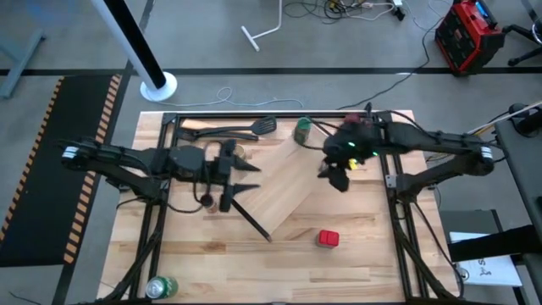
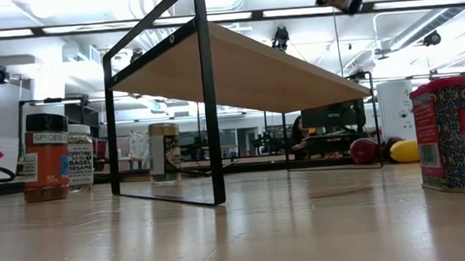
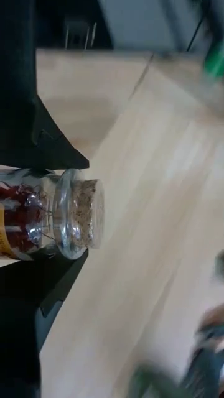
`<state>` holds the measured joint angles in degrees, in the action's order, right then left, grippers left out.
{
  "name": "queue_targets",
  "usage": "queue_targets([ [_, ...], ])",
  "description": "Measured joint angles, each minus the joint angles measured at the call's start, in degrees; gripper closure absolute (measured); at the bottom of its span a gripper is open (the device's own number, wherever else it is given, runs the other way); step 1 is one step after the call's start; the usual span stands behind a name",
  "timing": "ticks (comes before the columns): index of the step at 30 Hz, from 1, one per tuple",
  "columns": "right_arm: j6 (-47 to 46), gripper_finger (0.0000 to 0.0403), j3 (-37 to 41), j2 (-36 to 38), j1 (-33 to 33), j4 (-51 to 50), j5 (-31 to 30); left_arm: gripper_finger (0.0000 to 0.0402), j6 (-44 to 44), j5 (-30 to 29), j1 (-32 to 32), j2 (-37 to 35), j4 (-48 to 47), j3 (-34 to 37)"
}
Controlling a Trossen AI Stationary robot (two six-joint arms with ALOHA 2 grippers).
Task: Shelf spices
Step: Remove the brown seasoning bottle from the shelf
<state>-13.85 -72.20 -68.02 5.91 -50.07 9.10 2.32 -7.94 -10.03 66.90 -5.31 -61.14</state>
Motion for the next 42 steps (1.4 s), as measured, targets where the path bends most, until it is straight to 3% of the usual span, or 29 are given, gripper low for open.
queue_targets([
  [4, -4.9, 0.0237, 5.8, 6.1, -6.5, 8.8, 0.1, 0.0217, 5.2, 3.9, -0.7, 5.5, 8.3, 0.0],
  [8, -8.5, 0.0237, 11.6, 8.1, -13.8, 13.1, -3.8, 0.0217, 13.9, 4.2, -1.2, 10.6, 11.2, -0.2],
  [13, -8.7, 0.0237, 16.8, 6.9, -19.0, 19.5, -4.3, 0.0219, 20.8, -0.7, -1.4, 17.6, 9.5, -4.5],
  [16, -7.6, 0.0237, 18.0, 6.0, -19.4, 22.9, -2.8, 0.0222, 21.5, -3.3, -1.4, 22.3, 2.3, -9.6],
  [27, -4.1, 0.0237, 18.1, 2.7, -19.4, 27.4, 2.9, 0.0214, 24.3, -3.1, -3.0, 36.1, -16.6, -33.4],
  [31, -3.0, 0.0237, 18.2, 1.6, -19.4, 29.1, 4.6, 0.0210, 27.2, -3.1, -4.3, 38.3, -18.1, -36.5],
  [42, -2.1, 0.0236, 18.1, 0.2, -19.4, 34.3, 6.4, 0.0213, 28.7, -3.3, -5.8, 38.8, -17.2, -36.4],
])
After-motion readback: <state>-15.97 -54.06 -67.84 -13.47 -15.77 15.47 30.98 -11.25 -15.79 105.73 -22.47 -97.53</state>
